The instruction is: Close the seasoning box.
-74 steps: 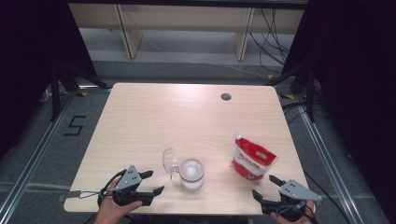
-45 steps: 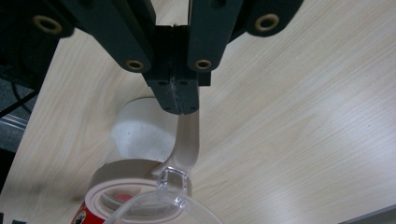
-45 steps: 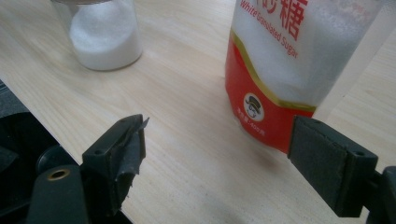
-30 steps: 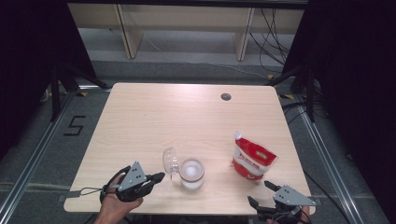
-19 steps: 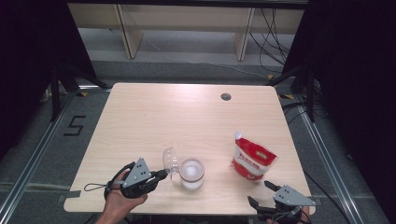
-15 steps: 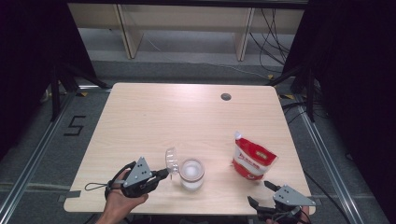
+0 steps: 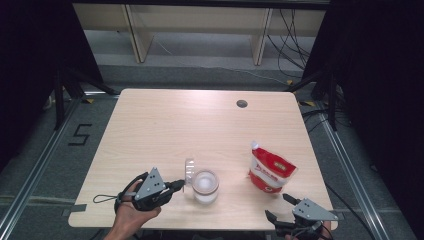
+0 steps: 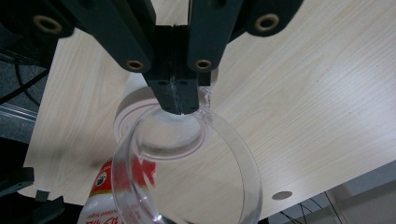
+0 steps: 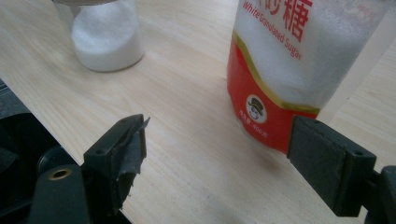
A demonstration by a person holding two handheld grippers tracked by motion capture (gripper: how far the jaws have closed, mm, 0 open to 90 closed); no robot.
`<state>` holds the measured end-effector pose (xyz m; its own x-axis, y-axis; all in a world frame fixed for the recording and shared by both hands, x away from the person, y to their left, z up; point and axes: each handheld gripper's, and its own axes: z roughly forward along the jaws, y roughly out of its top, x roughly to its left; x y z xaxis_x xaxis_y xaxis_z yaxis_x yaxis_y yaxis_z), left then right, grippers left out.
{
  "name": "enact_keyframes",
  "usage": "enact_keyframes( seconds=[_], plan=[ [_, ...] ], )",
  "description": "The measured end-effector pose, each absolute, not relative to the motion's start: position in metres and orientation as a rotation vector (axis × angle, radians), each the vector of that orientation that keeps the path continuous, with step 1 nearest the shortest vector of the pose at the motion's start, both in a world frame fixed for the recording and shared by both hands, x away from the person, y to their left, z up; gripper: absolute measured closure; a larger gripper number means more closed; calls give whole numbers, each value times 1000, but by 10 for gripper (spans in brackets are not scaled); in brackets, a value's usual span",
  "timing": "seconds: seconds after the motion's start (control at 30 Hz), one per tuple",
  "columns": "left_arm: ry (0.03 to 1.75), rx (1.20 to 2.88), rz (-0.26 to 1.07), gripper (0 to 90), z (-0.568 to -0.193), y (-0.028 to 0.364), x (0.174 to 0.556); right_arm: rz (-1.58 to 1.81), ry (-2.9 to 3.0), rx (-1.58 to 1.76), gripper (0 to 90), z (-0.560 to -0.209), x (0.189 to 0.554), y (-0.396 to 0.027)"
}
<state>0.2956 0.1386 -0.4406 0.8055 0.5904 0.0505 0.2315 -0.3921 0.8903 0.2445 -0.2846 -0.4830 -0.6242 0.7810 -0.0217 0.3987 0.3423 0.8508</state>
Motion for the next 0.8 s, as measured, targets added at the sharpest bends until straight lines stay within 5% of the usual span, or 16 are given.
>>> enact_keyframes(
  seconds=[0.33,0.57,0.8],
  plan=[
    [591,1991,420,872,-442,131,295,1215,2183,1041,207,-484,244,-284],
    [628,1975,373,552,-447,141,292,1213,2171,1011,206,-483,245,-285],
    [660,1958,350,362,-453,152,290,1222,2176,1037,201,-483,244,-284]
  ],
)
